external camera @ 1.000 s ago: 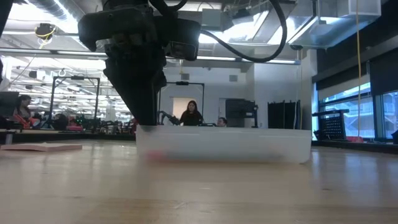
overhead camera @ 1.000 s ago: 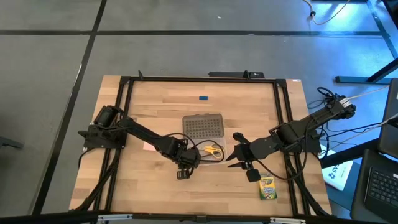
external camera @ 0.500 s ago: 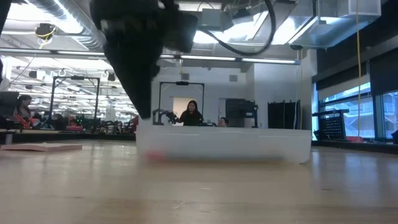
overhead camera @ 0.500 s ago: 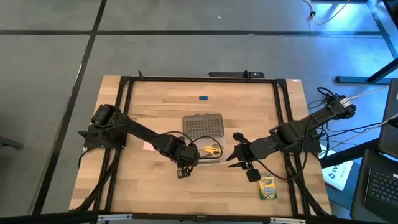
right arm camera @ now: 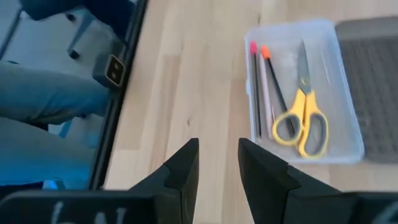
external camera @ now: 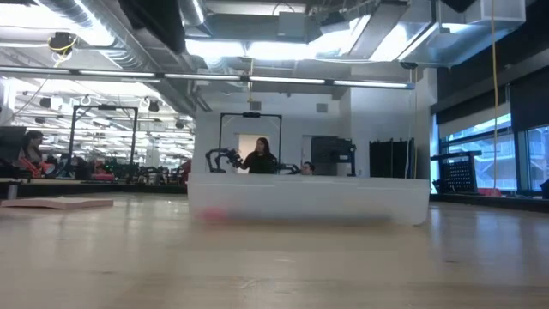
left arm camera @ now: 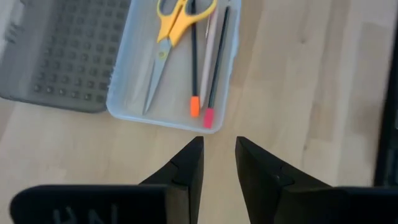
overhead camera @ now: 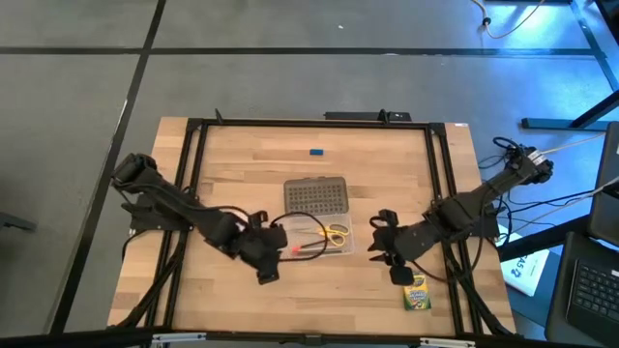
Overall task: Pack school essentials
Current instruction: Put the yellow crayon box into the black supply box
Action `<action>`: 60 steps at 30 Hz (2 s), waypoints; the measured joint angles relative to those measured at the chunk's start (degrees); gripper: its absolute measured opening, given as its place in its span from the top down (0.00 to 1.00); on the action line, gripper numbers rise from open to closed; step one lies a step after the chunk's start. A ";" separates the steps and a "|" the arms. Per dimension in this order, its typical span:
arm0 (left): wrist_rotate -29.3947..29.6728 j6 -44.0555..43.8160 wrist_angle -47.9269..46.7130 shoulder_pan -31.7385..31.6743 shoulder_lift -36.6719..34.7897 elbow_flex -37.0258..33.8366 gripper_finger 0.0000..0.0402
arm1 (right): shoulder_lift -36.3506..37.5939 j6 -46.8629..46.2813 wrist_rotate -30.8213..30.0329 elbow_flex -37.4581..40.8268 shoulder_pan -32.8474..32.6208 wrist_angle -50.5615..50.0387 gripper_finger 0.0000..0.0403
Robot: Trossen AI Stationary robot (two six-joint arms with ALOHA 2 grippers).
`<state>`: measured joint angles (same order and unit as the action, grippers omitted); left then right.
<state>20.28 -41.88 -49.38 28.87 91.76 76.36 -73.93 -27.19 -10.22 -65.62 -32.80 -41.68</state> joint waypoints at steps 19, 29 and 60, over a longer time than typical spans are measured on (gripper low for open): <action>13.18 -4.57 -0.87 9.46 -4.83 0.00 0.79 | 0.00 -11.66 -8.21 -0.01 -11.95 -6.19 0.72; 11.75 14.29 17.83 9.29 -4.82 0.00 0.86 | 0.00 -13.22 -8.25 -0.01 -15.55 -5.19 0.72; 11.97 18.24 19.47 5.96 -4.82 0.00 0.96 | 0.00 -31.20 -17.61 -0.01 -23.52 -9.61 0.72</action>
<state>32.25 -23.64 -29.91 34.83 86.94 76.36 -73.93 -58.40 -27.84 -65.63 -56.31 -51.29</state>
